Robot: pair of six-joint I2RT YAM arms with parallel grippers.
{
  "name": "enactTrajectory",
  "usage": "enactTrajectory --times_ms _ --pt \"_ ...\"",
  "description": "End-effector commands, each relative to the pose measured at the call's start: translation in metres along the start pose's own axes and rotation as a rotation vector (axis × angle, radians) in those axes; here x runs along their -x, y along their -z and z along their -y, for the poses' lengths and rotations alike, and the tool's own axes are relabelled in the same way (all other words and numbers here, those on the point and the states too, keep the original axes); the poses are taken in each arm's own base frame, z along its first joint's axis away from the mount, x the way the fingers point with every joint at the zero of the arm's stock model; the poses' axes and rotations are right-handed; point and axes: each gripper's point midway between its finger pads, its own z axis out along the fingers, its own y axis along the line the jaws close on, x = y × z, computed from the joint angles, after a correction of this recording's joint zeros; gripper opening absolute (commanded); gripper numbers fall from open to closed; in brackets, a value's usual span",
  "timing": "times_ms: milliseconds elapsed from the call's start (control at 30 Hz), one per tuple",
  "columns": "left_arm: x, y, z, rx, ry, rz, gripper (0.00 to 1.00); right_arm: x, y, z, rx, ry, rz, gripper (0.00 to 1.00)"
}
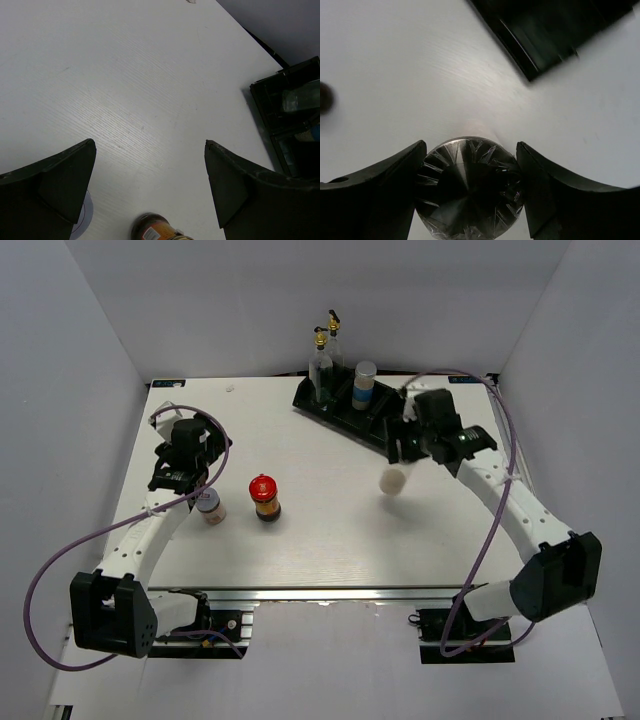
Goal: Organize the condiment bottles
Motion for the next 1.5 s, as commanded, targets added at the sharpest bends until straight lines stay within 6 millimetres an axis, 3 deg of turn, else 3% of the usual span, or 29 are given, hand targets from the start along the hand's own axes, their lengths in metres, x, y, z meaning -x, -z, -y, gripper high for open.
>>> enactTrajectory --times_ms 0,33,67,100,167,200,267,467,700,867,1000,1033,1133,1200,1333,1400,1433,1467 --pt "0.009 -0.001 0.001 0.002 0.004 0.029 0.98 0.092 0.015 -0.065 0.266 0.164 0.252 0.1" --pt "0.013 0.0 0.004 -0.001 0.003 0.034 0.98 0.12 0.024 -0.074 0.282 0.183 0.317 0.1" --pt "0.014 -0.002 0.004 0.003 0.002 0.033 0.98 0.131 0.019 -0.074 0.261 0.186 0.336 0.1" --pt "0.014 -0.003 0.006 -0.001 0.0 0.034 0.98 0.141 -0.001 -0.075 0.24 0.19 0.339 0.1" --pt "0.016 -0.003 0.009 -0.009 0.002 0.041 0.98 0.175 -0.005 -0.067 0.147 0.183 0.412 0.11" --pt "0.017 -0.004 0.007 0.002 0.002 0.044 0.98 0.18 -0.028 -0.067 0.128 0.183 0.409 0.11" --pt "0.018 -0.006 0.005 0.017 0.003 0.05 0.98 0.199 -0.052 -0.064 0.077 0.18 0.426 0.1" --pt "0.018 -0.015 0.002 0.052 -0.018 0.052 0.98 0.245 -0.107 -0.054 -0.032 0.197 0.506 0.09" --pt "0.014 -0.025 0.003 0.064 -0.033 0.045 0.98 0.247 -0.161 -0.034 -0.096 0.161 0.527 0.1" --pt "0.012 -0.027 0.003 0.071 -0.039 0.039 0.98 0.242 -0.18 -0.022 -0.123 0.123 0.54 0.12" --pt "0.01 -0.028 0.002 0.075 -0.038 0.034 0.98 0.232 -0.194 -0.019 -0.093 0.105 0.506 0.33" --pt "0.011 -0.029 0.003 0.073 -0.037 0.034 0.98 0.226 -0.199 -0.021 -0.077 0.098 0.49 0.51" --pt "0.01 -0.029 0.003 0.075 -0.034 0.029 0.98 0.215 -0.2 -0.023 -0.067 0.102 0.459 0.82" --pt "0.01 -0.028 0.003 0.079 -0.034 0.026 0.98 0.214 -0.195 -0.021 -0.068 0.108 0.454 0.89" --pt "0.006 -0.028 0.004 0.07 -0.03 0.008 0.98 0.22 -0.169 -0.023 -0.057 0.134 0.458 0.89" --pt "0.004 -0.026 0.005 0.064 -0.022 -0.001 0.98 0.227 -0.142 -0.023 -0.045 0.144 0.465 0.89" --pt "0.004 -0.024 0.003 0.069 -0.013 -0.005 0.98 0.237 -0.118 -0.029 -0.014 0.151 0.495 0.89" --pt "0.004 -0.023 0.002 0.076 -0.01 -0.006 0.98 0.234 -0.108 -0.031 0.002 0.158 0.481 0.89"
